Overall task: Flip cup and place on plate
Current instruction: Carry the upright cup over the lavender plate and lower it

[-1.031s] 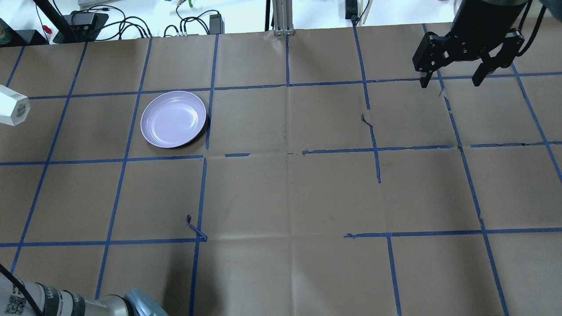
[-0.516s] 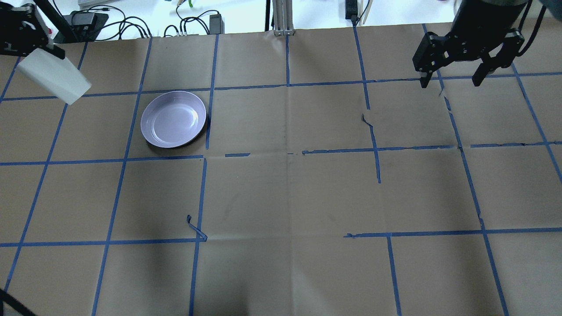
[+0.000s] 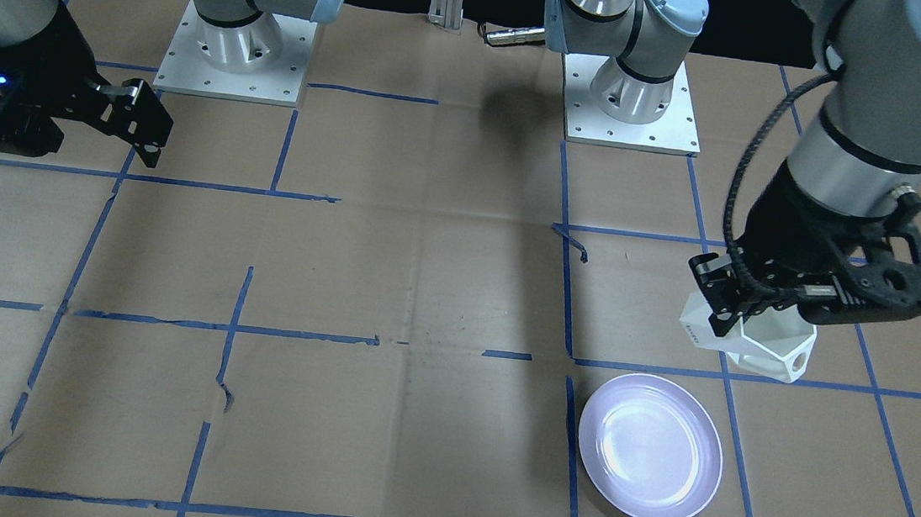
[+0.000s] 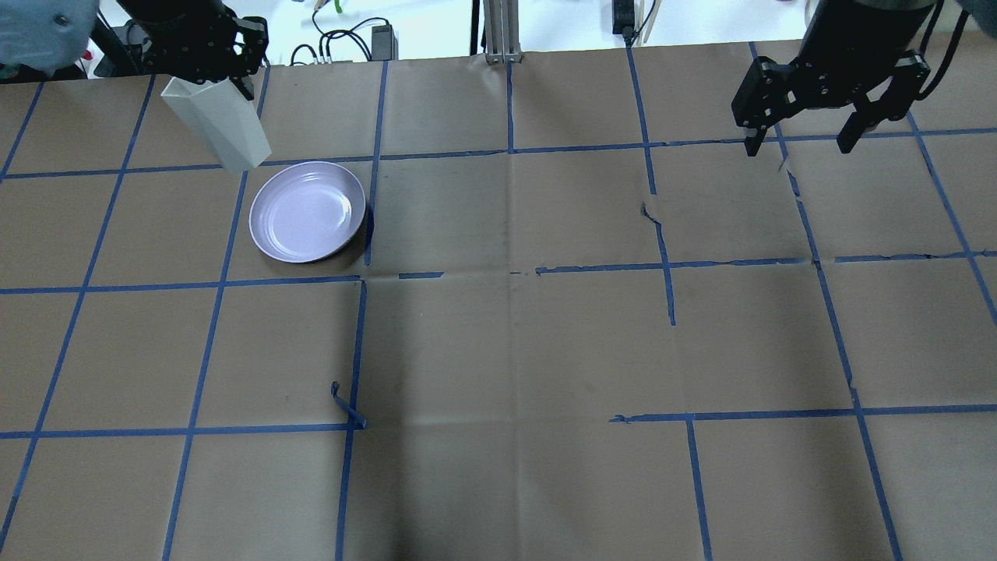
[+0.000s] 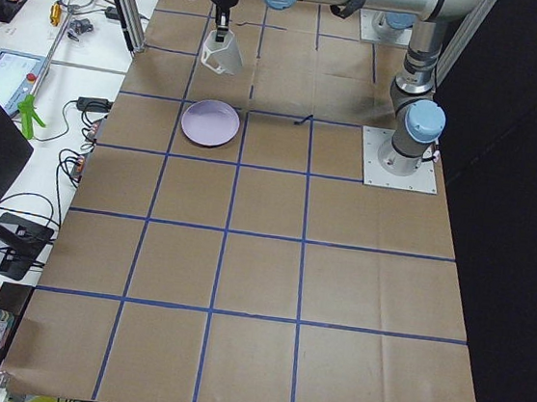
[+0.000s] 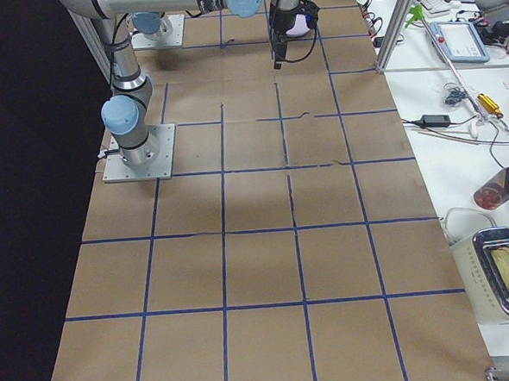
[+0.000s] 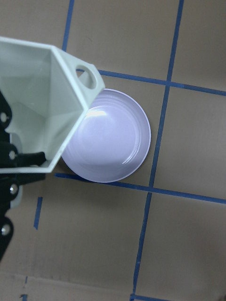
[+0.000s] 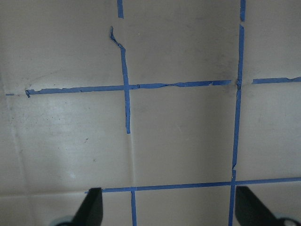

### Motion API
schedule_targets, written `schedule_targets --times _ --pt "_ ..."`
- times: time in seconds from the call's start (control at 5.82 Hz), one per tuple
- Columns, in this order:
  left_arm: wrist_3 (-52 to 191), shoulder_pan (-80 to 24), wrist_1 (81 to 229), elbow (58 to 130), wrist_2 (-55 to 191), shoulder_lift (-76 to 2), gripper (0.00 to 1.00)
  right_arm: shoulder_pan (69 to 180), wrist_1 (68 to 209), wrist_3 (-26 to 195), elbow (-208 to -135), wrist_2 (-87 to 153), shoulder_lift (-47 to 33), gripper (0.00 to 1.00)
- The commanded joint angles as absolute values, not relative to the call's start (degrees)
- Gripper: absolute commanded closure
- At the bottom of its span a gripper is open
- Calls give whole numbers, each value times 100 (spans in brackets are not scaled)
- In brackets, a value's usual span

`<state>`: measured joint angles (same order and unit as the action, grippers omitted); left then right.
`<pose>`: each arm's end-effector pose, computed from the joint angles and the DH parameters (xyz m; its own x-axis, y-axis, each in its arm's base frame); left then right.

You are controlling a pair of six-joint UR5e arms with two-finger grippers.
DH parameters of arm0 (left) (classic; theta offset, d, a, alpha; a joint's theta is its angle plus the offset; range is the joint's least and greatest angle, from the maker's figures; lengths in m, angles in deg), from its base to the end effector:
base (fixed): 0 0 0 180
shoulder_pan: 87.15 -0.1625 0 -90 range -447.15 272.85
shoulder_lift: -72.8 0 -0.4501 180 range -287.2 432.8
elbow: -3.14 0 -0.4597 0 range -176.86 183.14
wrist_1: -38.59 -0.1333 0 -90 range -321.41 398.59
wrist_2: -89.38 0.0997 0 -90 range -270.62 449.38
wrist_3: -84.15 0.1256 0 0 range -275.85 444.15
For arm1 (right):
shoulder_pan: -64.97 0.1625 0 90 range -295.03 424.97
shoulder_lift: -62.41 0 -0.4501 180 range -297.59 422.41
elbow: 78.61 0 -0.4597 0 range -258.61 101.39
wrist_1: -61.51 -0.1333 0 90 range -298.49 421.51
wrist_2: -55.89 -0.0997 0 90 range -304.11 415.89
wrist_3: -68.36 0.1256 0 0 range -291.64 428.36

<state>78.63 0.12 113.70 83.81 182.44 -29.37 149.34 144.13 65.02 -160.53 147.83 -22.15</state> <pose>-0.0942 -0.6830 0.4779 -0.9878 -0.1524 -0.0319 -0.1423 0.9667 -0.2128 0.0705 -0.6007 0.4984 -0.9989 0.0373 0.0289 0.0396 0.9956 0.0845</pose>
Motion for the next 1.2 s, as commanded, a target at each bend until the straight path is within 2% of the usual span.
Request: schedule_targets --times 0.0,0.34,0.52,1.03 --pt "7992 5 9301 9590 18500 -3037 100 14934 14413 6502 -16053 14783 -2215 0" --pt "8221 -356 8015 10445 18457 -3369 100 14934 14413 6502 -16053 14783 -2215 0" --pt "8135 -296 7076 10553 18456 -3825 100 14934 14413 6502 -16053 14783 -2215 0" --pt "7984 -102 6794 10597 18500 -4268 100 14934 14413 6502 -16053 14783 -2215 0"
